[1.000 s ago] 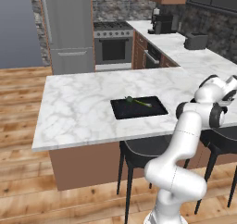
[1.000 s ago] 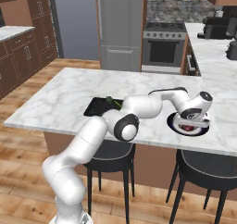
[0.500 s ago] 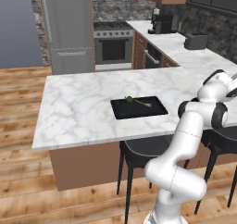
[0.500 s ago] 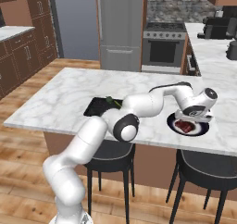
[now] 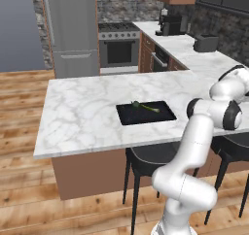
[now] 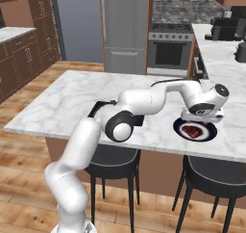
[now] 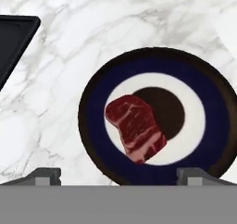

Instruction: Create a steak meal by picking up the steak and asparagus from the tray and placing them on the plate. Leave the bell pepper on the tray.

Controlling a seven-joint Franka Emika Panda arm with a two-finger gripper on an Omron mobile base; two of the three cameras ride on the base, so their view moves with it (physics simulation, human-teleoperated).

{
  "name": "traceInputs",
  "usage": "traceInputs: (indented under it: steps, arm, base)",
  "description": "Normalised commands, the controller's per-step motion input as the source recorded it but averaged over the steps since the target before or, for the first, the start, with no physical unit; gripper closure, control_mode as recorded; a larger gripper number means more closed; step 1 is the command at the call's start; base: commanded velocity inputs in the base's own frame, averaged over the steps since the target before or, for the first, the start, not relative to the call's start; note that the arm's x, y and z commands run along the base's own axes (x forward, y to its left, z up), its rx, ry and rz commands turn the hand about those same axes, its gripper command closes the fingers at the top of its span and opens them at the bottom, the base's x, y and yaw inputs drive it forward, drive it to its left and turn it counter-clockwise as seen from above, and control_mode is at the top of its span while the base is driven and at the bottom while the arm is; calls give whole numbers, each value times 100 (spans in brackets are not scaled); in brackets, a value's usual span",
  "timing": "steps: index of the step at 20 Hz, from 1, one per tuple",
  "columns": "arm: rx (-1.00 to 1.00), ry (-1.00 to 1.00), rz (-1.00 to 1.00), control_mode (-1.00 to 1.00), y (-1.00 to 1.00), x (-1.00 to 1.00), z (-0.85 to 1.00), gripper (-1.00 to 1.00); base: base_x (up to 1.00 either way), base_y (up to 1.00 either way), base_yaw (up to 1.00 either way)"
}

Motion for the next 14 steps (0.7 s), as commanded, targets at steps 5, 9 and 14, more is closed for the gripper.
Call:
traceInputs:
  steps: [5, 9, 14]
  arm:
    - [-19, -8, 0, -100, 99, -71, 59, -100]
    - [-21, -6, 0, -100, 100, -39, 36, -100]
    - [-17, 0, 0, -100, 100, -4, 15, -100]
  base:
    - [0, 0, 0]
    - [0, 0, 0]
    - [0, 0, 0]
